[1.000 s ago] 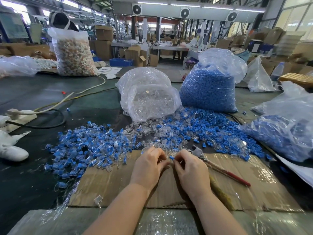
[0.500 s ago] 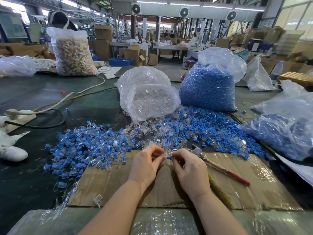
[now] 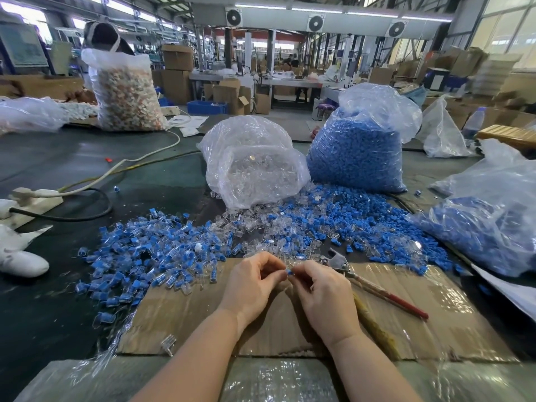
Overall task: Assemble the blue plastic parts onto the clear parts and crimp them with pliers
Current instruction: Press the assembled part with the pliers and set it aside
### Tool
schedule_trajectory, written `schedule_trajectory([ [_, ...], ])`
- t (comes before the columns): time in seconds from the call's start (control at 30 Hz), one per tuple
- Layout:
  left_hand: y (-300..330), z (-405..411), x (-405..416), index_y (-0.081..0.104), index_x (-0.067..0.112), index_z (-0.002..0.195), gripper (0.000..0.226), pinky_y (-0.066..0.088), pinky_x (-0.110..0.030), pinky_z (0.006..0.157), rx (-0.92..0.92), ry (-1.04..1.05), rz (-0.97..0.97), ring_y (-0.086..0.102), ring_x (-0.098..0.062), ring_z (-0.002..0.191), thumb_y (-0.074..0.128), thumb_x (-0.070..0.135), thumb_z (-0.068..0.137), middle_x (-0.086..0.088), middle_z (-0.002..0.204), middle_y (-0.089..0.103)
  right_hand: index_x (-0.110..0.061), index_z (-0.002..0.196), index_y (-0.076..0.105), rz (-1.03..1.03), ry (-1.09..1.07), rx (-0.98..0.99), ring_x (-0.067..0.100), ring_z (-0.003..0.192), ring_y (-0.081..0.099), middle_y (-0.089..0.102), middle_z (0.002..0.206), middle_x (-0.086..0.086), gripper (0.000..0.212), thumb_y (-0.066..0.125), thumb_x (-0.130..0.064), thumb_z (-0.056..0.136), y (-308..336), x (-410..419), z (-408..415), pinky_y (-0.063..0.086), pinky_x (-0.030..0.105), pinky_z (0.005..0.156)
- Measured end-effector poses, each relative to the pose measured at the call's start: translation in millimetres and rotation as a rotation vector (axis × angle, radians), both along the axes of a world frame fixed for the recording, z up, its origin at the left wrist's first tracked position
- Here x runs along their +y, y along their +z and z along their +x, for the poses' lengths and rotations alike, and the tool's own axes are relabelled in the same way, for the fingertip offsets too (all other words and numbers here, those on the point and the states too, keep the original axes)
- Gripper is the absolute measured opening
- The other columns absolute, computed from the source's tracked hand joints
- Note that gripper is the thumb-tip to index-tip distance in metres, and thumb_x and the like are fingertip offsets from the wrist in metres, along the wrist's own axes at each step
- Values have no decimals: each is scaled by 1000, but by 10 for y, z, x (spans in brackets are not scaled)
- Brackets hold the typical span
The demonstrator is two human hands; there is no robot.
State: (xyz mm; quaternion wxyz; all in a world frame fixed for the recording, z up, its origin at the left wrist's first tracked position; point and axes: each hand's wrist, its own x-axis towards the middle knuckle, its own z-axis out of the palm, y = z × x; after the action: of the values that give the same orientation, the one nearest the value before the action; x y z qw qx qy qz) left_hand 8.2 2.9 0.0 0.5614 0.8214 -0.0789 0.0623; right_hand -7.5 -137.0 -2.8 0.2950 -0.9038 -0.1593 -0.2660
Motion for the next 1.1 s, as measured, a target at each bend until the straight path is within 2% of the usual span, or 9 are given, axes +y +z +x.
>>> schedule_trajectory([
  [0.1,-8,5,5,62,25,84,14,52,-17,74,-26,17,55,64,-5,75,65,12,85,6,81,67,-16,88,68,11,11,11,16,76,62,68,82,-5,10,71,-22,80,3,7,-1,51,35,69],
  [0.3,-19,11,25,61,29,90,18,47,-8,69,-49,23,54,60,3,75,62,11,87,8,83,65,-15,88,66,18,9,-19,14,78,60,64,84,-5,12,70,-12,77,7,7,-7,52,33,68],
  [0.43,-1,8,23,63,29,89,18,46,-6,69,-49,-5,56,59,7,76,61,12,88,11,83,66,-16,97,70,10,41,-24,13,80,60,64,85,-6,19,72,-14,78,14,0,-1,52,31,70],
  [0.63,-6,0,22,66,25,88,14,45,-6,68,-55,-11,33,60,4,74,63,12,87,9,81,68,-19,100,71,8,78,38,16,84,60,64,89,-5,21,73,-20,79,16,-5,7,52,37,73],
  [0.77,-7,11,27,65,25,86,12,46,-8,68,-49,-11,58,60,4,72,67,13,84,9,80,67,-16,98,71,8,48,38,17,84,60,63,88,-3,20,73,-16,78,31,5,1,52,37,73],
  [0.87,-1,12,28,63,27,82,14,45,-6,66,-46,4,60,58,6,71,68,14,83,10,78,66,-14,103,68,-34,-96,16,22,92,59,64,95,0,25,72,-17,79,73,-27,-6,47,38,85],
  [0.93,1,12,27,63,27,81,15,44,-5,65,-40,9,56,57,8,69,67,13,84,10,77,65,-20,119,59,-119,-299,128,21,106,53,59,112,0,36,64,-32,85,137,-69,-9,39,38,92],
  [1.0,0,16,29,62,27,81,15,43,-5,64,-34,11,64,56,10,68,66,13,85,10,77,64,-27,131,43,-258,-487,356,22,120,44,49,130,1,50,48,-53,89,185,-160,-4,34,39,99],
  [1.1,-2,24,35,61,28,81,16,43,-5,66,-32,16,81,57,5,70,65,13,85,11,79,64,-22,142,23,-452,-599,638,28,133,33,34,145,8,76,29,-72,85,193,-367,-35,28,50,106],
])
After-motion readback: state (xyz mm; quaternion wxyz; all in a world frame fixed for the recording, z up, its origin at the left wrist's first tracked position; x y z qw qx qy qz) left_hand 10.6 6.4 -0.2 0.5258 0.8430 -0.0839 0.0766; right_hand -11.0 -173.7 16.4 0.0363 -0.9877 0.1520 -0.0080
